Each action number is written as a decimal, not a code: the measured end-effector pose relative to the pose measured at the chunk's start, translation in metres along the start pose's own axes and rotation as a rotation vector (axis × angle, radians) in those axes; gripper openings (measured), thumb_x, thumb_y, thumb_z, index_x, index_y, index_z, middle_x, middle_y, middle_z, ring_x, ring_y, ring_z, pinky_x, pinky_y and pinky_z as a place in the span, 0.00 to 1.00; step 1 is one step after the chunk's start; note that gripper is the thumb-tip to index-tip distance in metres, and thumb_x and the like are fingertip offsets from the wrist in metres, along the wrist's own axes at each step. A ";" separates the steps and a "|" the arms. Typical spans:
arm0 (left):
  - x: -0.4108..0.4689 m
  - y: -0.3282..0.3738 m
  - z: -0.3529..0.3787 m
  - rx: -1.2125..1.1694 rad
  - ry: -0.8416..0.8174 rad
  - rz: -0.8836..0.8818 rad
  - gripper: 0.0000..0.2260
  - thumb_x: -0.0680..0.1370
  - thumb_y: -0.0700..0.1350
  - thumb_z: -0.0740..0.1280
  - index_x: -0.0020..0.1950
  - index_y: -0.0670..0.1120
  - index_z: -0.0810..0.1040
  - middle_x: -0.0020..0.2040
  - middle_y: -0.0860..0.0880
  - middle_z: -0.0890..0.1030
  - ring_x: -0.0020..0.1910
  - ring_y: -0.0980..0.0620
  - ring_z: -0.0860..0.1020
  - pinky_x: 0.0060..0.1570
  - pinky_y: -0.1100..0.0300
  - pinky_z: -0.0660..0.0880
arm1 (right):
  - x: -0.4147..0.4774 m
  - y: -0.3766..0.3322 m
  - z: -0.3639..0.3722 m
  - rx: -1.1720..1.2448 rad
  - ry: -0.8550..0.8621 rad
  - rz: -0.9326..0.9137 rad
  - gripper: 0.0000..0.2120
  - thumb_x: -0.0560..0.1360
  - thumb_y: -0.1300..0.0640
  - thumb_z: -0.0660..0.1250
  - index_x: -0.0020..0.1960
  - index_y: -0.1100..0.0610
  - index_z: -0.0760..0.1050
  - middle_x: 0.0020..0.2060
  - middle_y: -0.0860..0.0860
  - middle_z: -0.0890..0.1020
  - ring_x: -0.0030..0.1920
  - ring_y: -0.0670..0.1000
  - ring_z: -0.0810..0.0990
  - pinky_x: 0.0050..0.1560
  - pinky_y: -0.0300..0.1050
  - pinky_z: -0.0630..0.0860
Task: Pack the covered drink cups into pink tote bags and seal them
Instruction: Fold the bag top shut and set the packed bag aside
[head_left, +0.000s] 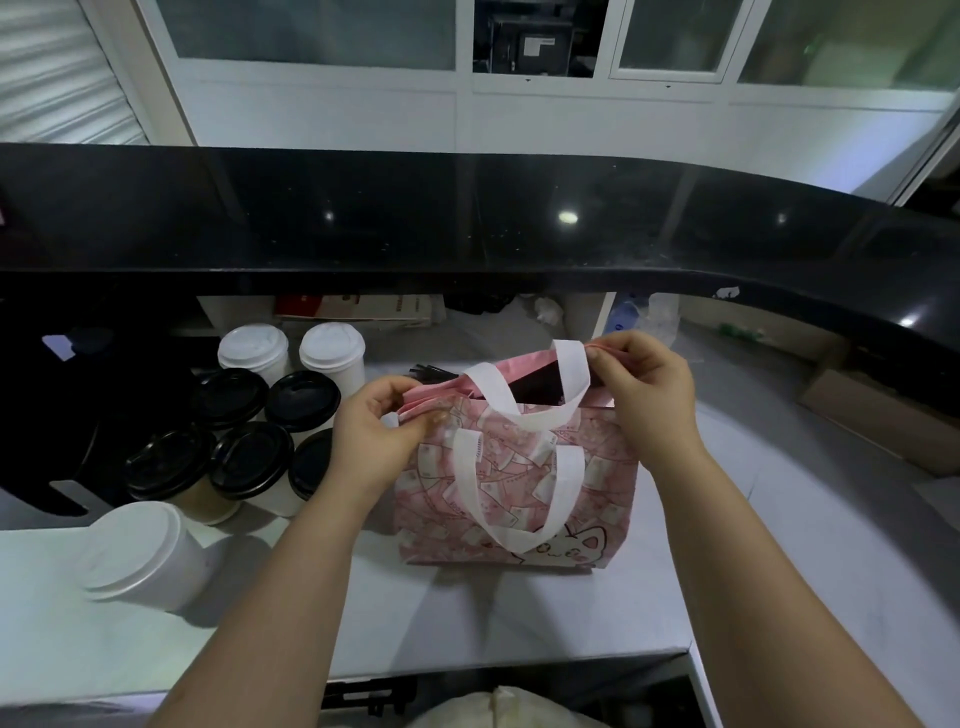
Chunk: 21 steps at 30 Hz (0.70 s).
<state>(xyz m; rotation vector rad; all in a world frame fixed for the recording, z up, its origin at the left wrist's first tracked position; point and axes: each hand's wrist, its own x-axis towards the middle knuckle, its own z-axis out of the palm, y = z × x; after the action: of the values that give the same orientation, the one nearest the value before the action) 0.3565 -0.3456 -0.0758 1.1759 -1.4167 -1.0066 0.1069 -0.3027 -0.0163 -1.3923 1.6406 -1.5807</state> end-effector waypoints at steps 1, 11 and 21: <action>0.000 0.000 0.000 0.005 0.001 0.000 0.14 0.68 0.38 0.79 0.45 0.56 0.83 0.43 0.54 0.85 0.45 0.57 0.82 0.47 0.57 0.81 | 0.000 0.000 0.000 0.015 0.002 0.013 0.13 0.76 0.60 0.69 0.39 0.44 0.81 0.38 0.41 0.85 0.39 0.43 0.84 0.39 0.37 0.81; -0.001 -0.001 0.000 0.014 0.021 -0.001 0.15 0.69 0.39 0.78 0.47 0.58 0.82 0.45 0.56 0.85 0.47 0.59 0.82 0.46 0.61 0.79 | 0.004 -0.022 -0.034 -0.465 -0.409 -0.227 0.22 0.74 0.64 0.67 0.56 0.37 0.75 0.57 0.29 0.73 0.59 0.33 0.69 0.52 0.29 0.69; -0.006 0.004 0.003 0.003 0.011 0.020 0.14 0.69 0.40 0.79 0.49 0.54 0.82 0.46 0.57 0.84 0.47 0.59 0.81 0.45 0.65 0.78 | 0.015 -0.053 0.021 -0.833 -0.630 -0.536 0.11 0.76 0.56 0.69 0.58 0.49 0.80 0.55 0.45 0.81 0.56 0.48 0.76 0.59 0.46 0.72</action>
<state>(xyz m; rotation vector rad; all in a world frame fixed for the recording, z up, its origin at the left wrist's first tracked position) 0.3531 -0.3387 -0.0740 1.1657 -1.4194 -0.9833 0.1367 -0.3161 0.0322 -2.5823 1.6240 -0.4725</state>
